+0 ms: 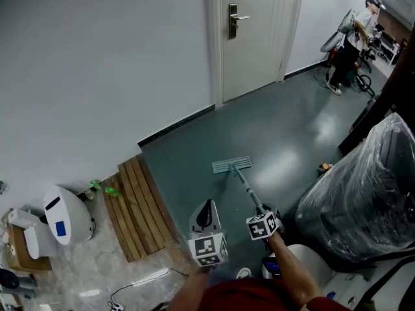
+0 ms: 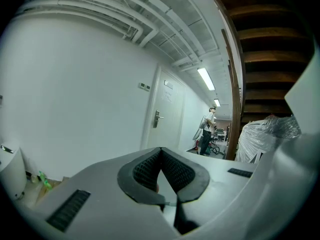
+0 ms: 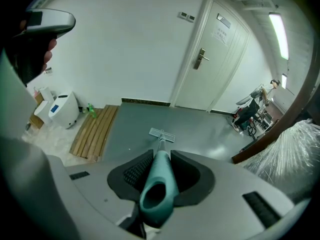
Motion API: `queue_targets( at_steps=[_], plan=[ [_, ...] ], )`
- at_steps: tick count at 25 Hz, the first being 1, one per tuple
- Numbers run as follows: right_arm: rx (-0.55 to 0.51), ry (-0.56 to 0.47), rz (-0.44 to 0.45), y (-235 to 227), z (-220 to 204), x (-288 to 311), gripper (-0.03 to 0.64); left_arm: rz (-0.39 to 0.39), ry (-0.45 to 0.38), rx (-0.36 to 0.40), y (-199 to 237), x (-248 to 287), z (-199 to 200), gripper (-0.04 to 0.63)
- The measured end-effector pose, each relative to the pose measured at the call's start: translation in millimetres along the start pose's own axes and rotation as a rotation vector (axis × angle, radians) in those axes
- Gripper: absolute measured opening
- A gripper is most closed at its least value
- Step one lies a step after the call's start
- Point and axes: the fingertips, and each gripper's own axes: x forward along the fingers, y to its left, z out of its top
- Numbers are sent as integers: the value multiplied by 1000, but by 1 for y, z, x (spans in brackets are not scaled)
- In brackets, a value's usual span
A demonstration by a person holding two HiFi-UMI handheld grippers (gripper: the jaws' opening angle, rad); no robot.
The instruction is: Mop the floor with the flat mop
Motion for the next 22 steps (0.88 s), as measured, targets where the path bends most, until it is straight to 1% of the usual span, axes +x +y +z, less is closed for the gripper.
queue_targets(
  at_steps=[3,6,12,18,22],
  plan=[
    [6,0,7,2,-21,-14,117,-10,10,-17,-18,-19,-5,14],
    [14,2,16,4,-50,-31,117,-21,23,-37,-42,-41,-13,14],
    [9,1,24,11,-99,-62,117,-23,30,-14,-76,-90,-24,14],
    [5,-1,28,17,-137,-84,117,-7,40,7,-96,-132,-33,14],
    [-3,4,36,20,-158,-97,117,5,57,15,-106,-151,-41,14]
  ],
)
